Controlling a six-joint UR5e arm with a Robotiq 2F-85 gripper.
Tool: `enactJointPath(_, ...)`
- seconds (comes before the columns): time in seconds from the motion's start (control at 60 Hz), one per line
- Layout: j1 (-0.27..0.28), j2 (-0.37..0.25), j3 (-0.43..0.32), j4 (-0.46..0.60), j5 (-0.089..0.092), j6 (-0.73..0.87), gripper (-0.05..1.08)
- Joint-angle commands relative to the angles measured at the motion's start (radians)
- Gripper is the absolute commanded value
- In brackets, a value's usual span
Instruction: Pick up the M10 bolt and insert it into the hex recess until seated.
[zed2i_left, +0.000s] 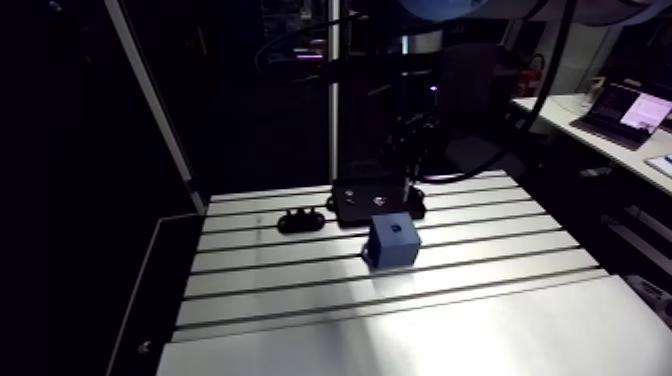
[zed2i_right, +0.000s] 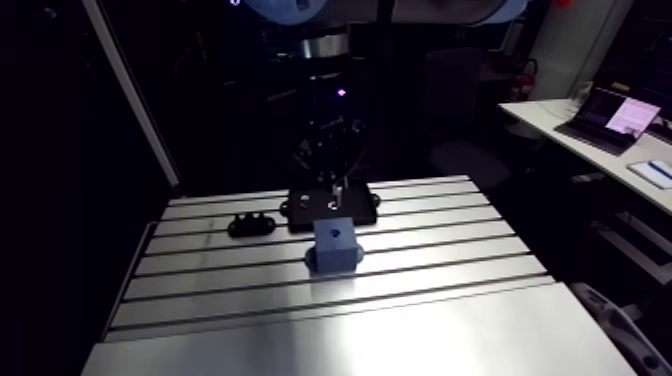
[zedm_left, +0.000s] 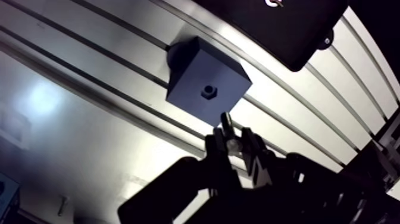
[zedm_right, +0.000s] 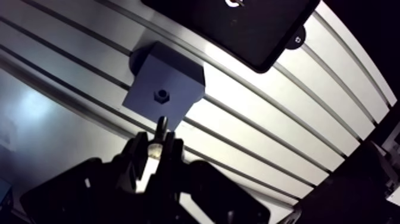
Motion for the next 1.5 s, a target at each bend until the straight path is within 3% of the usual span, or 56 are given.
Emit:
enactJointPath(0.017,-0.003,0.002,0.016,-0.023,0.002,-0.006,0.79)
enactJointPath(0.567,-0.003,0.006,0.053,-0.088,0.011,0.009,0.79)
enactJointPath(1.5,-0.003,0.016,0.075,-0.089,0.021,0.051,0.78)
